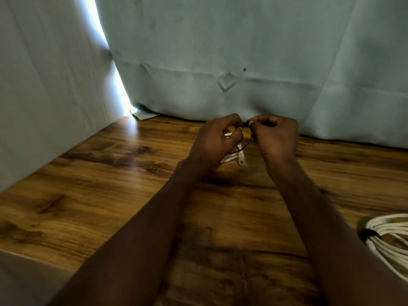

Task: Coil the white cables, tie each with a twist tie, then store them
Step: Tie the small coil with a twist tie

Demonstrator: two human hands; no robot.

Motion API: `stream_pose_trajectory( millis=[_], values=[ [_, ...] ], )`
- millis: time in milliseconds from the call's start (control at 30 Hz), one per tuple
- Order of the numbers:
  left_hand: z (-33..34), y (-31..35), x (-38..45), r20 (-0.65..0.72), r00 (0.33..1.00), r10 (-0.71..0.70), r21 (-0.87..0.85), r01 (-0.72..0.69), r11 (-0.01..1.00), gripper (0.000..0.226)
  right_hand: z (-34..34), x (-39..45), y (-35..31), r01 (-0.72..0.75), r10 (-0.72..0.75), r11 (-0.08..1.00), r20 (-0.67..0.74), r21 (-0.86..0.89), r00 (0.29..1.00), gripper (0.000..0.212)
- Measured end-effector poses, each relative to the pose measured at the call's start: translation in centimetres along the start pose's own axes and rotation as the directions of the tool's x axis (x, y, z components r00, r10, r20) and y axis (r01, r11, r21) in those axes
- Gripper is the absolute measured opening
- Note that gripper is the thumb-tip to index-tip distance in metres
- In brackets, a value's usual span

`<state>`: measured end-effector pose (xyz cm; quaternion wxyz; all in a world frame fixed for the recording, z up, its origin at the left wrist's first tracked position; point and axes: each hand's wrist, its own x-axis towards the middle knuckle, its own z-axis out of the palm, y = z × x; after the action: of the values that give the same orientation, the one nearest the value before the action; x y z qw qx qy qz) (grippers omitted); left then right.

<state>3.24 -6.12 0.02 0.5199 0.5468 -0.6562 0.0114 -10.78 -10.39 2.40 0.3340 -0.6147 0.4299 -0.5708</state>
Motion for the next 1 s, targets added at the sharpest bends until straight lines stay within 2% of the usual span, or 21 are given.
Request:
stream_pose_trajectory(
  millis=[133,300,433,600,733,1000],
  values=[
    [0.0,0.4,-0.1,-0.033,0.999,-0.019,0.009,0.019,1.0,0.007,0.0,-0.3,-0.2,0.03,-0.03,0.999,0.015,-0.04,0.999,0.009],
    [0.0,0.1,-0.1,-0.066,0.996,-0.065,-0.019,0.064,0.998,0.009,0.3,-0.8,-0.6,0.076,-0.071,0.996,0.107,-0.037,0.992,0.01],
    [0.1,-0.2,0.0,-0.065,0.994,-0.091,-0.075,0.086,0.993,0.007,0.3,-0.5,-0.5,-0.019,0.015,1.0,0.144,0.023,0.989,0.011],
    [0.2,-0.5,0.1,-0.038,0.989,-0.143,-0.253,0.128,0.959,0.014,-0.1,-0.5,-0.5,-0.105,0.083,0.989,0.209,0.099,0.974,0.009],
    [0.0,-0.1,0.2,-0.02,0.99,-0.137,-0.336,0.123,0.934,0.012,-0.4,-0.7,-0.8,-0.267,0.2,0.929,0.258,0.258,0.945,0.011],
    [0.1,0.6,0.1,0.046,0.992,-0.12,-0.395,0.128,0.91,0.012,-0.9,-0.2,-0.9,-0.361,0.278,0.892,0.301,0.272,0.912,0.011]
  ],
)
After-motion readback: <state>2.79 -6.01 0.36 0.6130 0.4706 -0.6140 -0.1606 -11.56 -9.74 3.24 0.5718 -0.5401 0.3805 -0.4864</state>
